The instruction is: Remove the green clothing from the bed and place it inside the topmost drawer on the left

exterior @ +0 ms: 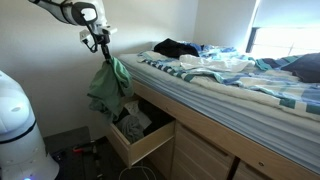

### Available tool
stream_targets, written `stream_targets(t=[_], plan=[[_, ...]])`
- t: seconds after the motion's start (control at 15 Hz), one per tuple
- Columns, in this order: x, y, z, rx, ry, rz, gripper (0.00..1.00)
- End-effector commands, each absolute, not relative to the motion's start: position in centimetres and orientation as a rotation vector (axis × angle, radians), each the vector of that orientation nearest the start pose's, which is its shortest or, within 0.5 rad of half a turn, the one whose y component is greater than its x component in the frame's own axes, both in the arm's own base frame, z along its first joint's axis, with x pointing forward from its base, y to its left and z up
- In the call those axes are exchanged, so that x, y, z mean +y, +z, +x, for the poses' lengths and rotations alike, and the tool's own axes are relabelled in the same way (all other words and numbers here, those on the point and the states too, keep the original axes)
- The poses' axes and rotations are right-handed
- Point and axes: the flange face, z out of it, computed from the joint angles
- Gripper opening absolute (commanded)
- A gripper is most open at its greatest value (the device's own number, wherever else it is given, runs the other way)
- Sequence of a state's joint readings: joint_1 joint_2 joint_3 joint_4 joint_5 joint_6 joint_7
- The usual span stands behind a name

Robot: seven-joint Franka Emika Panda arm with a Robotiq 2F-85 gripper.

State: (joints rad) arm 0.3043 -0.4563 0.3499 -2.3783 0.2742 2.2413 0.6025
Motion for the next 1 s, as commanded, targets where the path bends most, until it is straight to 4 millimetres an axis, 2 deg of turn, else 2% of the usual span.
stream_targets(t=[0.0, 0.33, 0.47, 0.53, 0.73, 0.93], plan=[[29.3, 53.2, 35.0, 0.146, -0.41, -2.849, 0.03], [31.1, 58.7, 36.1, 0.117, -0.739, -2.747, 0.03], [31.6, 59.7, 36.6, 0.094, -0.824, -2.715, 0.03], [31.7, 59.8, 36.9, 0.079, -0.85, -2.702, 0.03], [31.6, 58.5, 37.6, 0.081, -0.848, -2.682, 0.03], [31.5, 56.0, 38.1, 0.101, -0.813, -2.647, 0.03]])
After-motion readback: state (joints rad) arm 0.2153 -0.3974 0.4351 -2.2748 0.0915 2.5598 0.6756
